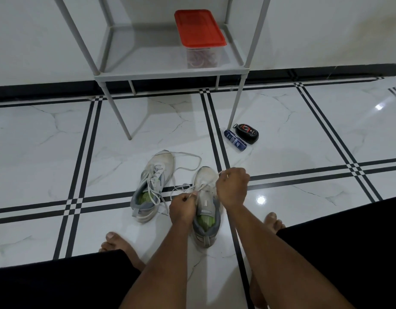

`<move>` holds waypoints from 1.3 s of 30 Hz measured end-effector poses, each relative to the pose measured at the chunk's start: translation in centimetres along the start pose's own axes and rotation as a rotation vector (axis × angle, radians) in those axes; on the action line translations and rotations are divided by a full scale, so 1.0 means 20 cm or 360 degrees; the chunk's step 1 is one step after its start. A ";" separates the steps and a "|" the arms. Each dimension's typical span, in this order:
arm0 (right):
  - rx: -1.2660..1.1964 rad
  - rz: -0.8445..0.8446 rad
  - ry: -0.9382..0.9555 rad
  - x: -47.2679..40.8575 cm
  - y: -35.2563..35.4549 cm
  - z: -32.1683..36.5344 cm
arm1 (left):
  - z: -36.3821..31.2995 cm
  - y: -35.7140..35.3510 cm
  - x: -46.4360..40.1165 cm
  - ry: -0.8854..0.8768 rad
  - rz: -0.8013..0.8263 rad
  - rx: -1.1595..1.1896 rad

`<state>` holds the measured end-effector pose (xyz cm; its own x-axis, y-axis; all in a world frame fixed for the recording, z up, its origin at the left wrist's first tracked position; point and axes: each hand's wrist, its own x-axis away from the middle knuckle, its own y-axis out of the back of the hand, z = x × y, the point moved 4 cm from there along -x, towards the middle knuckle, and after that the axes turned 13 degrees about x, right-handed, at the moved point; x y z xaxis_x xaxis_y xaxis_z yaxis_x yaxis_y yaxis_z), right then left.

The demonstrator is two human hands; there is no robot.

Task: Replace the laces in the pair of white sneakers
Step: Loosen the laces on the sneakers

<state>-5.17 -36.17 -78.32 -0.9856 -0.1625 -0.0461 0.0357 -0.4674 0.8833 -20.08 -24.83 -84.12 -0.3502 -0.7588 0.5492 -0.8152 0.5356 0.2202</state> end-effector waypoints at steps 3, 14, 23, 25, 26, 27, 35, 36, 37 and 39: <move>0.0183 -0.0135 0.0136 -0.05 0.02 -0.01 | 0.00 0.00 -0.02 0.0067 -0.0003 0.0089; 0.0167 0.0509 0.0735 0.08 -0.14 0.04 | 0.05 0.02 -0.07 0.0277 0.0060 0.0313; -0.0015 -0.0020 0.0274 -0.08 0.06 0.11 | 0.10 0.00 -0.12 0.0286 0.0082 0.0257; 0.0361 0.0367 0.0608 0.02 -0.06 0.09 | 0.11 0.01 -0.13 0.0282 0.0081 0.0248; 0.0490 0.0532 0.0694 0.07 -0.11 0.07 | 0.09 0.01 -0.12 0.0270 0.0082 0.0228; 0.0561 0.0606 0.0752 0.12 -0.14 0.05 | 0.08 0.01 -0.11 0.0253 0.0086 0.0204; 0.0318 0.0649 0.0717 0.04 -0.13 0.05 | 0.04 0.01 -0.07 0.0155 0.0077 0.0132; 0.0322 0.0678 0.0719 0.04 -0.13 0.07 | 0.04 0.01 -0.07 0.0172 0.0065 0.0146; 0.0365 0.0770 0.0710 0.06 -0.14 0.08 | 0.05 0.01 -0.07 0.0195 0.0060 0.0155; 0.0523 0.0906 0.0660 0.12 -0.17 0.09 | 0.06 0.01 -0.08 0.0215 0.0074 0.0155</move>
<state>-7.85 -33.52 -80.56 -0.6852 -0.6426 0.3428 0.4034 0.0571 0.9133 -20.32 -23.97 -85.95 -0.3286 -0.6740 0.6617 -0.8429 0.5254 0.1166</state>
